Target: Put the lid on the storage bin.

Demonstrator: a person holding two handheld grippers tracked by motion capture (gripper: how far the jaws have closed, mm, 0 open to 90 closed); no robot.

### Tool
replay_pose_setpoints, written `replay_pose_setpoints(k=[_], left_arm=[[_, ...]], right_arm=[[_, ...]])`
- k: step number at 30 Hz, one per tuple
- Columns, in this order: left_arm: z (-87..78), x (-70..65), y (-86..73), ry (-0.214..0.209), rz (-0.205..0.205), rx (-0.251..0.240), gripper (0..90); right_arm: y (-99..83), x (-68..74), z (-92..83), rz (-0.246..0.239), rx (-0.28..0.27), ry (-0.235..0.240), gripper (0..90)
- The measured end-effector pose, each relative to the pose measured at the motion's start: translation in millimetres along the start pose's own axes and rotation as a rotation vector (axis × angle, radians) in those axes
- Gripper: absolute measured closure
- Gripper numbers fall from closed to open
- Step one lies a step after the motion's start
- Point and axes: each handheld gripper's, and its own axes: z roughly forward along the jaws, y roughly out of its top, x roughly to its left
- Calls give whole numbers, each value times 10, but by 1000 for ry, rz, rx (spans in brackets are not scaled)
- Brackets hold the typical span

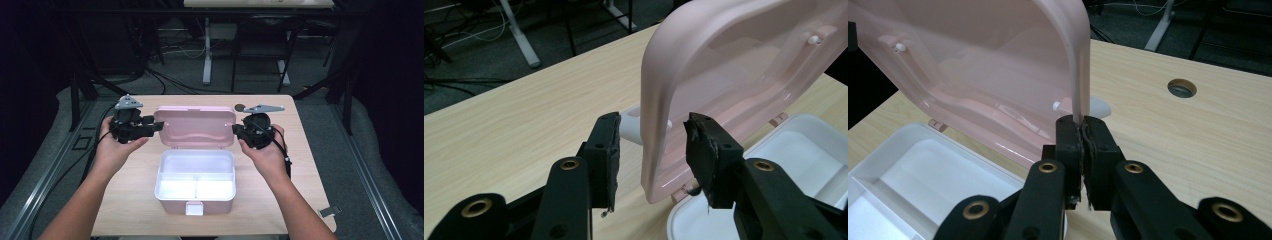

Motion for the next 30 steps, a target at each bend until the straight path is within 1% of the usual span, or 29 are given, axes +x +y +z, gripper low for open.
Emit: replay_pose_setpoints(k=[2,3,4,6,7,8,9,10,11,12,14,15,16,18,20,21,22,24,25,26,29,30], left_arm=[[5,3,2,3,-3,-3,572],[4,3,3,7,0,-5,572],[2,4,4,9,3,-9,574],[-11,2,6,0,15,-15,589],[-15,-1,6,-1,16,-19,614],[-31,-4,8,-11,17,-32,661],[-31,-4,8,-11,17,-32,694],[-35,-5,9,-17,15,-34,694],[-40,-7,10,-19,11,-37,715],[-41,-9,8,-12,16,-37,724],[-42,-12,2,1,29,-29,769],[-42,-12,2,1,29,-29,777],[-45,-18,-3,15,50,-23,799],[-46,-20,-3,16,51,-24,803],[-50,-21,-4,17,51,-24,810],[-50,-21,-4,17,51,-24,812],[-51,-21,-4,15,49,-24,813],[-57,-20,-5,11,45,-22,817],[-59,-22,-6,10,45,-23,817],[-60,-24,-7,10,46,-24,816],[-63,-31,-9,13,48,-24,817],[-66,-33,-9,13,47,-23,817]], right_arm=[[-1,1,-1,0,0,1,866],[-1,-4,-7,2,7,19,865],[-2,-5,-7,3,5,19,865],[-3,-5,-7,4,5,20,863],[-3,-5,-8,4,4,21,861],[-2,-4,-10,3,1,20,848],[-2,-4,-10,3,1,20,848],[-2,-5,-12,3,1,22,837],[-2,-3,-12,3,0,20,825],[-2,1,-12,3,-1,18,815],[-2,7,-12,-4,-3,17,799],[-2,5,-12,-6,-6,19,791],[0,3,-14,-9,-9,25,788],[1,1,-16,-13,-13,32,783],[7,11,-18,-23,-36,19,773],[7,11,-18,-23,-36,19,773],[18,6,-34,-38,-34,32,771],[23,6,-40,-42,-38,35,770],[28,8,-48,-44,-44,31,770],[39,10,-62,-61,-56,30,767],[54,18,-78,-63,-59,27,772],[70,24,-88,-72,-66,15,785]])
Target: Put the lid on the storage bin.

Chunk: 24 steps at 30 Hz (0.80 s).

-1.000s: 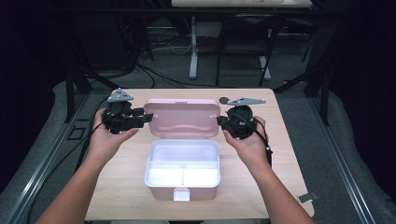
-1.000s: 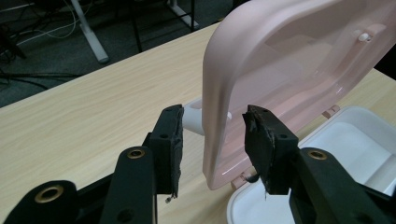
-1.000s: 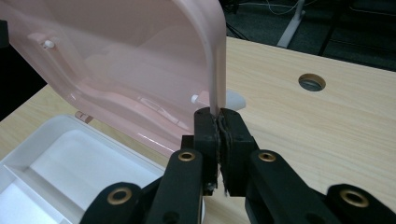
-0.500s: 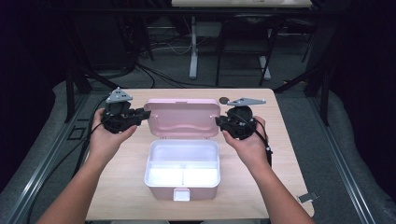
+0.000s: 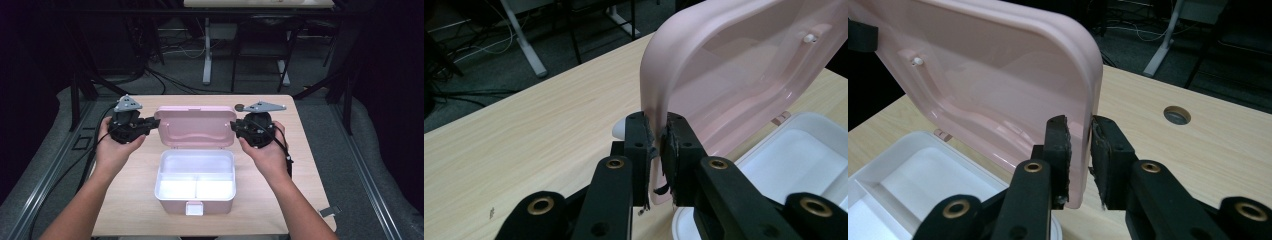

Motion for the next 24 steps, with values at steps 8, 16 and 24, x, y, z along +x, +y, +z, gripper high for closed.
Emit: replay_pose_setpoints(k=[8,16,24], left_arm=[[-17,-10,-1,-2,4,4,815],[-80,-26,-10,-4,18,0,831],[-111,-48,-16,-6,22,-11,816]], right_arm=[[67,-12,-56,-2,-17,8,823],[96,-7,-116,-5,-35,7,840],[75,-1,-129,2,-34,7,846]])
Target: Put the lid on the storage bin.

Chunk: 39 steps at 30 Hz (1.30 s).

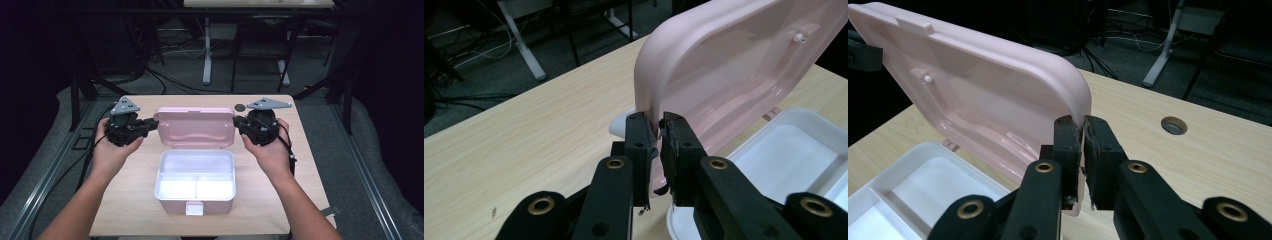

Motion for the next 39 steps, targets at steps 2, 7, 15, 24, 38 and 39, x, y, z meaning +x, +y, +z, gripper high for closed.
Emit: replay_pose_setpoints(k=[2,7,15,24,38,39], left_arm=[[-12,-4,-3,-1,5,-2,808],[-49,-16,-8,-6,9,-8,809],[-102,-46,-21,-9,14,-14,806],[-145,-75,-35,-14,20,-16,791],[-233,-144,-86,-30,32,-7,771],[-238,-151,-90,-30,31,-7,768]], right_arm=[[-13,2,-4,0,3,7,846],[-46,20,-18,-2,-3,5,844],[-72,53,-76,-16,-1,11,841],[-98,80,-117,-31,-1,17,833],[-163,125,-201,-38,-2,34,815],[-172,130,-210,-40,-2,36,812]])
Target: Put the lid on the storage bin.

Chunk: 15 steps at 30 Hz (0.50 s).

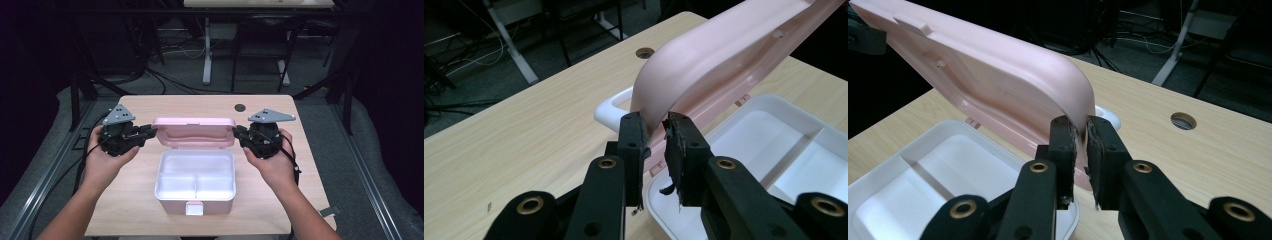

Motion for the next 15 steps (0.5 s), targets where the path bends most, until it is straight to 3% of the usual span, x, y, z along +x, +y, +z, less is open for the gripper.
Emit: replay_pose_setpoints(k=[9,15], left_arm=[[-65,-68,-51,-8,11,9,754],[-113,-80,-126,-41,-3,-6,753]], right_arm=[[-53,44,-72,-8,-2,11,801],[-95,75,-114,-18,-2,18,792]])
